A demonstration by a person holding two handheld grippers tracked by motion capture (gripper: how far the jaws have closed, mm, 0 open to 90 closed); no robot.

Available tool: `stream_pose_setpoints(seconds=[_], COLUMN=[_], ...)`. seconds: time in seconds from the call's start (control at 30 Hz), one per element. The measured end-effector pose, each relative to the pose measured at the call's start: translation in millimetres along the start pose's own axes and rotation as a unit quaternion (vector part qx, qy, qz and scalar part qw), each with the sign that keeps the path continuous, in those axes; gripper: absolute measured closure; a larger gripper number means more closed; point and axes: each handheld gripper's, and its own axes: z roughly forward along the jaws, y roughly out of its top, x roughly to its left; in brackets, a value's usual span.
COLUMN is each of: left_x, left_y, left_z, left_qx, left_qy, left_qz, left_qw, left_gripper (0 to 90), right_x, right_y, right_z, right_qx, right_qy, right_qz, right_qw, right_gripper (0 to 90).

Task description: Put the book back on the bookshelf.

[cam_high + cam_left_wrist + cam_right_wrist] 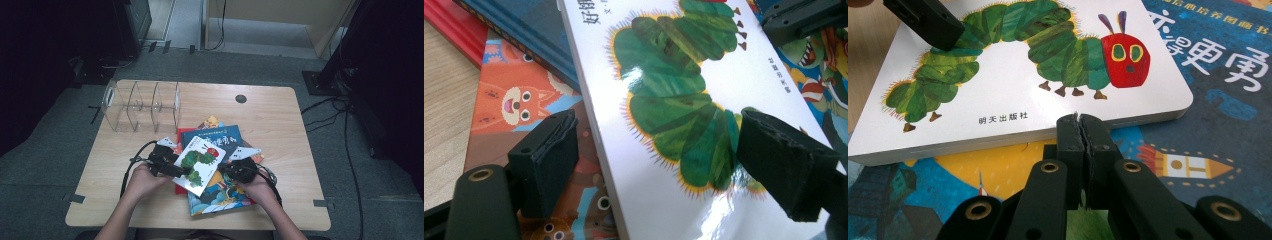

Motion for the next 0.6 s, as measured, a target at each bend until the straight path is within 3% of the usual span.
stream_pose_setpoints(seconds=[0.13,0.43,0.6], left_x=[3.2,1.5,6.5], left_y=[1.5,5.9,10.1], left_z=[-0.3,2.9,0.3], left_qx=[-0.007,-0.009,-0.001], left_qy=[-0.004,0.016,0.013], left_qz=[-0.023,-0.035,-0.075], left_qw=[0.9997,0.9992,0.9971], left_gripper=[25.8,24.4,33.5], right_x=[2.0,5.5,6.7], right_y=[0.9,3.2,3.4], right_z=[1.4,5.2,5.7], right_qx=[-0.001,0.001,0.001], right_qy=[0.001,0.000,-0.004], right_qz=[-0.004,-0.005,-0.001], right_qw=[1.0000,1.0000,1.0000], right_gripper=[87.9,90.0,90.0])
